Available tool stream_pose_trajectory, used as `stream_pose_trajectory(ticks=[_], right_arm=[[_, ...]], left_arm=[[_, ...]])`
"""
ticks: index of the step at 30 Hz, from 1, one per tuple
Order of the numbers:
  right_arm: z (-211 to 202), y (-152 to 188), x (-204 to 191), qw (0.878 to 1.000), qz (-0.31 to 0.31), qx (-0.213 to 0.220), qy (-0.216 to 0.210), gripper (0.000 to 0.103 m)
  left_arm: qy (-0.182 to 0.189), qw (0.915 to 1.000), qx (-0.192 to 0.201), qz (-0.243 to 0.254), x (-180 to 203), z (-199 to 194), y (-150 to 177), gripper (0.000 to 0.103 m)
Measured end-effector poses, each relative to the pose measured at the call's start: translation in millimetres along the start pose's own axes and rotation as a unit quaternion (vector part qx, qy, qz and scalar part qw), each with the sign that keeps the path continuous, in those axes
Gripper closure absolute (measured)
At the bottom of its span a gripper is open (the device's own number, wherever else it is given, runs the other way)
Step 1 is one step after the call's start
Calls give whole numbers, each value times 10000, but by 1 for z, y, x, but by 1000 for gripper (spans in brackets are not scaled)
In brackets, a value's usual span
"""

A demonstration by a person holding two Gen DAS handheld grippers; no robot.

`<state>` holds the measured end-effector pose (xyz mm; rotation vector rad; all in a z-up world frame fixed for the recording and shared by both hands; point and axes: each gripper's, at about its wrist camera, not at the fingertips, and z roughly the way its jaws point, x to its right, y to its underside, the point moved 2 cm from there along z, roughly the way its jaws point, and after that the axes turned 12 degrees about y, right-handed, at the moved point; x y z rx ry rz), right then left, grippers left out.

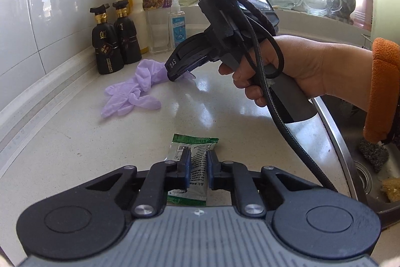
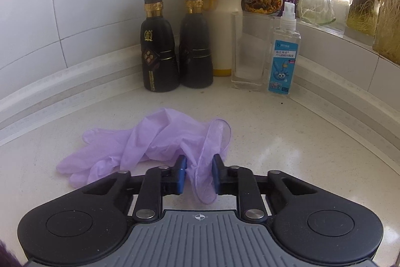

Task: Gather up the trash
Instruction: 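Grasp the green sachet with the left gripper while the right gripper grasps the purple glove, then carry the sachet in the left gripper and the glove in the right gripper over the bin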

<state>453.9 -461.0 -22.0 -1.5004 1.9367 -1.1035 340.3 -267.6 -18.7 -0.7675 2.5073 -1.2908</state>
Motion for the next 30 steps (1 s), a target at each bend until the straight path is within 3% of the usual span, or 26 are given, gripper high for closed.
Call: stream_pose_trajectory(ticks=[4, 22, 30], right_arm=[[-7, 2, 8, 9998, 203, 40, 53, 101], [-105, -7, 6, 9979, 177, 576, -234, 102], [-150, -6, -1, 9954, 157, 822, -459, 102]], left_arm=[[-140, 9999, 63, -64, -1, -2, 0, 99], [-448, 9942, 444, -874, -16, -35, -8, 102], [-593, 9917, 630, -949, -11, -61, -12, 102]])
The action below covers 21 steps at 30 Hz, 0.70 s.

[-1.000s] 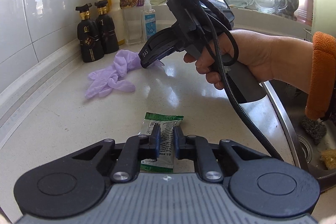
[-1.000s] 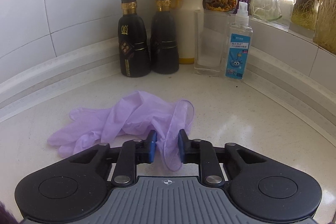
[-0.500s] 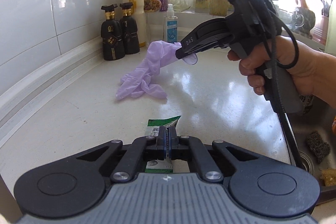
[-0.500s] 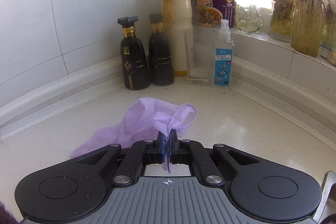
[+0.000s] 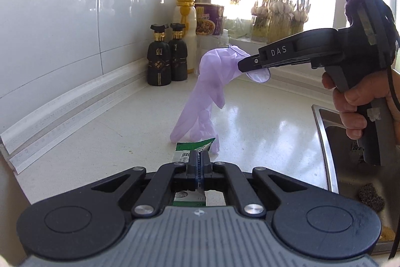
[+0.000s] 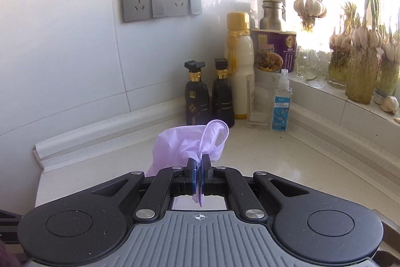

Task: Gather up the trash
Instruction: 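Carry the sachet in the left gripper and the glove in the right gripper over the bin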

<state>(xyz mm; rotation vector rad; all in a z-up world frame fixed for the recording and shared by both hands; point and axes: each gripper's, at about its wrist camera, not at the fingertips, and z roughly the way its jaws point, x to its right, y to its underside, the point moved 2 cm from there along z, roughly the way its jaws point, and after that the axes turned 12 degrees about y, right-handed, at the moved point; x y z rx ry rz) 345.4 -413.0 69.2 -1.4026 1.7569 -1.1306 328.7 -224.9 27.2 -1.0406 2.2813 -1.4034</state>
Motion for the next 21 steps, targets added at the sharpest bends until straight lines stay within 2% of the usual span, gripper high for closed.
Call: stream_pose_trajectory(ticks=[12, 21], right_arm=[[-64, -6, -19, 9984, 52, 349, -438, 103], [-98, 1, -37, 9956, 149, 402, -835, 103]], left_arm=[[-270, 9995, 116, -91, 1, -42, -1, 102], [-382, 9991, 138, -147, -4, -70, 6, 102]])
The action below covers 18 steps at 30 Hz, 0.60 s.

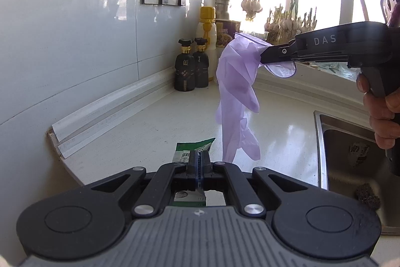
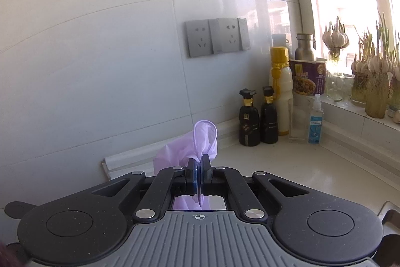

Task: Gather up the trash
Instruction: 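Carry the sachet in the left gripper and the glove in the right gripper over the bin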

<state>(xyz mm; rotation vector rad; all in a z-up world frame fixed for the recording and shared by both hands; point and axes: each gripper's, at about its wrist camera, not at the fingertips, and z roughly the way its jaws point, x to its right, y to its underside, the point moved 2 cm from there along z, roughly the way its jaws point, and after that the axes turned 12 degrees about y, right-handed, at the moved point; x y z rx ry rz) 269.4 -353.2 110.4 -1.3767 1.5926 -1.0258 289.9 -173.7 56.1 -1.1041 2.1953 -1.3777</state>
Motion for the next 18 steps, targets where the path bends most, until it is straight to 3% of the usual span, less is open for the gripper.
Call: stream_pose_trajectory(ticks=[18], right_arm=[[-40, 44, -96, 9927, 37, -163, -1198, 103]], left_arm=[[-378, 9985, -117, -365, -42, -57, 47, 102]])
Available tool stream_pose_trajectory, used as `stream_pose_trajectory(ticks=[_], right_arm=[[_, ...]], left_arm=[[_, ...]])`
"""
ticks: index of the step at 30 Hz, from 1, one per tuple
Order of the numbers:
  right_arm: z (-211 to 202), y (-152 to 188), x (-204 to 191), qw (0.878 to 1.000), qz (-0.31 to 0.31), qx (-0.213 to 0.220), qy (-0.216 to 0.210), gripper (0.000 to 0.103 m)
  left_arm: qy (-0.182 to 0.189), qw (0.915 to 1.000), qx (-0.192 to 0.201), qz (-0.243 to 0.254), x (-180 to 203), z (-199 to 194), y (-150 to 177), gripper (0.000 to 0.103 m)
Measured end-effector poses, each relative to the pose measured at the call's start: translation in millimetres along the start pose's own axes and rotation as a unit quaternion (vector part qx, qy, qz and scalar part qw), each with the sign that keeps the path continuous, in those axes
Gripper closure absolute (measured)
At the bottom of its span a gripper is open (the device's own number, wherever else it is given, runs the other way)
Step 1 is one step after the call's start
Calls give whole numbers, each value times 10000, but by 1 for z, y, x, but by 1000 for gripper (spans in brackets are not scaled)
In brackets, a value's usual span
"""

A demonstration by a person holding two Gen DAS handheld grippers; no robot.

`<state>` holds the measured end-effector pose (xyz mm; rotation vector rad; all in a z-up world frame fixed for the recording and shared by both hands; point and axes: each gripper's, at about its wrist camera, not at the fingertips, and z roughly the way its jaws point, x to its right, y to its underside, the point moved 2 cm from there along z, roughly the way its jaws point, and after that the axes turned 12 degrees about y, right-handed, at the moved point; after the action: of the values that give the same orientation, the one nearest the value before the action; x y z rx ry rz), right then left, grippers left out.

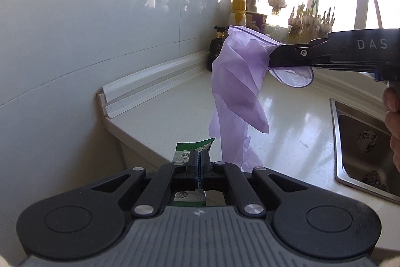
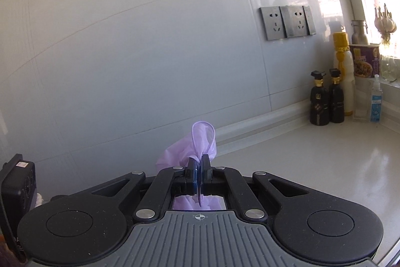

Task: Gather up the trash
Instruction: 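Carry the sachet in the left gripper and the glove in the right gripper over the bin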

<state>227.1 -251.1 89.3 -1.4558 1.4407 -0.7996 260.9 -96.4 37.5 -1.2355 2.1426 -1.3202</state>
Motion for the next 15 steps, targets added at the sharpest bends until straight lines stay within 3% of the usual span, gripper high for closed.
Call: stream_pose_trajectory(ticks=[15], right_arm=[[20, 89, -60, 9985, -70, -537, -109, 103]], left_arm=[[-176, 9965, -377, -727, -58, -12, 76, 102]])
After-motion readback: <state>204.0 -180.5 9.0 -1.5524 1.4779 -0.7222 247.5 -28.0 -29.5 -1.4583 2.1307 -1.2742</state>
